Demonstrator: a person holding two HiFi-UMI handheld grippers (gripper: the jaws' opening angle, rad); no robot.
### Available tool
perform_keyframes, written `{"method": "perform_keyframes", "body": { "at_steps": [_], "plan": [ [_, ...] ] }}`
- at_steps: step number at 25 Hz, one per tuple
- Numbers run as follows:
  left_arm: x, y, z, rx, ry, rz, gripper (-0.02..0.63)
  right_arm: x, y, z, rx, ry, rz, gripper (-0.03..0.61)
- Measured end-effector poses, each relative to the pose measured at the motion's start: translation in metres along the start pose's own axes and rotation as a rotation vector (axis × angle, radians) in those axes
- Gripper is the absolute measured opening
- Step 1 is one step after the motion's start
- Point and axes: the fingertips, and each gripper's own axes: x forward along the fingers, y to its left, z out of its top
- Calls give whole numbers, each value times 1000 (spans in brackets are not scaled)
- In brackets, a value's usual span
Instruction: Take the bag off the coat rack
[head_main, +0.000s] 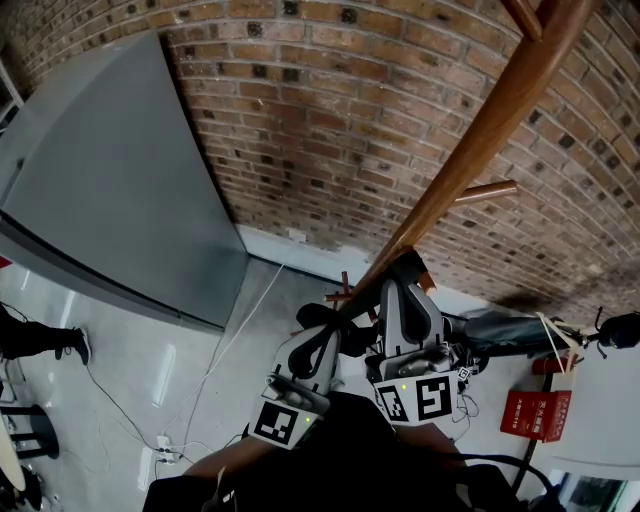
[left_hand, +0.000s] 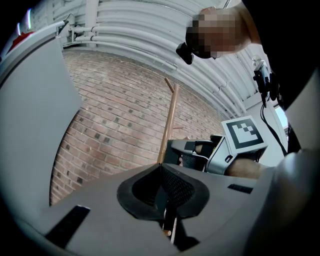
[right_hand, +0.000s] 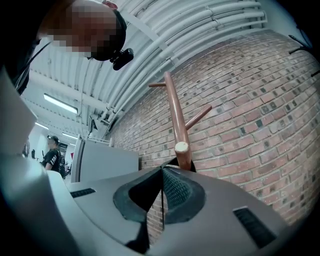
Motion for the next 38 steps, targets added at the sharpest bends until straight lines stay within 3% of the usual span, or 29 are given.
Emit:
{"method": "perform_keyframes", "body": {
  "at_steps": [18, 38],
  "plan": [
    [0, -6, 2, 8, 10, -10, 18, -19, 0, 35, 0, -59, -28, 20],
    [-3, -28, 5, 14, -11, -57, 18, -55, -4, 43, 7, -74, -72, 20]
  ]
}}
